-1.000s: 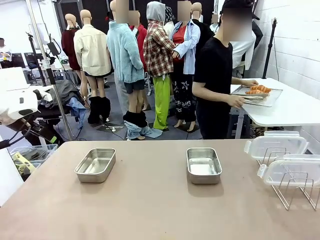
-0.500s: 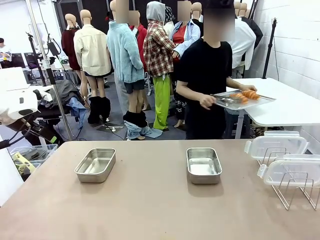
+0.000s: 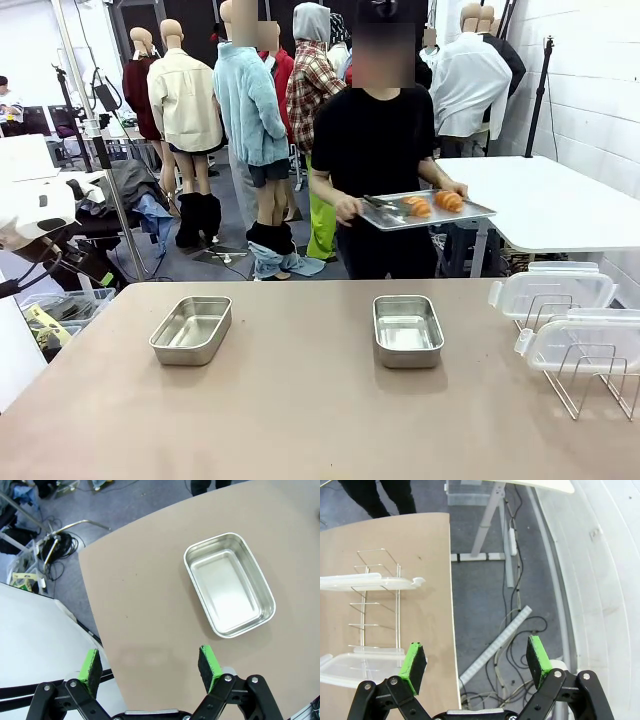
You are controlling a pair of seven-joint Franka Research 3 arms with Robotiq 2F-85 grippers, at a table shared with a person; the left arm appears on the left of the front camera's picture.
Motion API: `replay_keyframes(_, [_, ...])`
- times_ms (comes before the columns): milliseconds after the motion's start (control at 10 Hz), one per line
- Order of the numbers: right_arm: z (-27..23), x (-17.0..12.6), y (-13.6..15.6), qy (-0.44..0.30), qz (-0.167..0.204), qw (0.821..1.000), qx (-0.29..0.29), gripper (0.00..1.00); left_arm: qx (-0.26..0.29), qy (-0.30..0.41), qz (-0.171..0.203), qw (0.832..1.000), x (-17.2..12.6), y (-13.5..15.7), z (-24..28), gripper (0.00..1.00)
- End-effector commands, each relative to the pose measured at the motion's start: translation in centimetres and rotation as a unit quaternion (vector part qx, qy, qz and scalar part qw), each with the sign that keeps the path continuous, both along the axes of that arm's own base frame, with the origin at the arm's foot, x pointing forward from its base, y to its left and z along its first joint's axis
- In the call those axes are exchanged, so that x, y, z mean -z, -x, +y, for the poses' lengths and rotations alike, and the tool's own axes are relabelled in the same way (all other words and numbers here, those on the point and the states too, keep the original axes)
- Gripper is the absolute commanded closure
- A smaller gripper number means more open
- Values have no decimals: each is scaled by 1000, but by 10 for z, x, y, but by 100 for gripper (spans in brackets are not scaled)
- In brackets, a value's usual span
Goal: Place the bread in airtight containers.
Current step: Lift both Airtight Container.
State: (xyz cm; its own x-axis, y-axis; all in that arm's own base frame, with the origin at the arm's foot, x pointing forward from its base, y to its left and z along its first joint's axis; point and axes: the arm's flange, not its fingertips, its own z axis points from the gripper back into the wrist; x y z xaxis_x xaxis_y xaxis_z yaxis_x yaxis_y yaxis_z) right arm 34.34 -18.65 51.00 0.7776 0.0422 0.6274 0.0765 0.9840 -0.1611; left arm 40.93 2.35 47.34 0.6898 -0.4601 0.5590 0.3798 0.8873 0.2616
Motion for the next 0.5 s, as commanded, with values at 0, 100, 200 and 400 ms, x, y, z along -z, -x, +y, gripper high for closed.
replay_keyframes(0, [1,2,0,3,5,1000,-2,0,3,-6,2,1000,-1,2,3,0])
replay_keyframes(100, [1,2,0,3,5,1000,-2,0,3,-6,2,1000,-1,2,3,0])
replay_keyframes(200, [1,2,0,3,5,1000,-2,0,3,-6,2,1000,-1,2,3,0])
replay_keyframes(400, [1,2,0,3,5,1000,-2,0,3,-6,2,1000,-1,2,3,0])
